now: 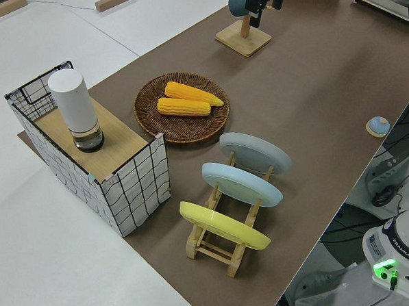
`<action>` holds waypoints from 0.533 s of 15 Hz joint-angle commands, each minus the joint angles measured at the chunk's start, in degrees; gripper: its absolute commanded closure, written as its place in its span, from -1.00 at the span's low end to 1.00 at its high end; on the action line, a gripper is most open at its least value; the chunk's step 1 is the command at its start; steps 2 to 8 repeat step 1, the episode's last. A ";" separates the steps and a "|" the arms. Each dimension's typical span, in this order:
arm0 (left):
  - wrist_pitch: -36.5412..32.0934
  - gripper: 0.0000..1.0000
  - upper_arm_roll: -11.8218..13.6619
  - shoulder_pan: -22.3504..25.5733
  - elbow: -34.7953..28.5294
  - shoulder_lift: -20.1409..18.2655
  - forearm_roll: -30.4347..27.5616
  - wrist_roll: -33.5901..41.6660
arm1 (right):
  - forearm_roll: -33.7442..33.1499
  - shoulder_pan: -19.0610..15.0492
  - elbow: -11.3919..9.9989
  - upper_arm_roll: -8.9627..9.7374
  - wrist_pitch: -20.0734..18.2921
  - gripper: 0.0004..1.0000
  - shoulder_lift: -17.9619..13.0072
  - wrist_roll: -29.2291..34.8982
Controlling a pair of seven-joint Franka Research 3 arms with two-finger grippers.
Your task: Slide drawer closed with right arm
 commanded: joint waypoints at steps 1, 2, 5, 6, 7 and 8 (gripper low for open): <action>-0.82 -1.00 0.16 -0.13 0.12 -0.48 0.73 0.08 | -0.72 -0.32 -0.95 0.27 0.54 -0.98 -0.45 -1.21; -0.82 -1.00 0.16 -0.13 0.12 -0.48 0.73 0.08 | -0.72 -0.32 -0.95 0.27 0.54 -0.98 -0.45 -1.21; -0.82 -1.00 0.16 -0.13 0.12 -0.48 0.73 0.08 | -0.72 -0.32 -0.95 0.27 0.54 -0.98 -0.45 -1.21; -0.82 -1.00 0.16 -0.13 0.12 -0.48 0.73 0.08 | -0.72 -0.32 -0.95 0.27 0.54 -0.98 -0.45 -1.21; -0.82 -1.00 0.16 -0.13 0.12 -0.48 0.73 0.08 | -0.72 -0.32 -0.95 0.27 0.54 -0.98 -0.45 -1.21; -0.82 -1.00 0.16 -0.13 0.12 -0.48 0.73 0.08 | -0.72 -0.32 -0.95 0.27 0.54 -0.98 -0.45 -1.21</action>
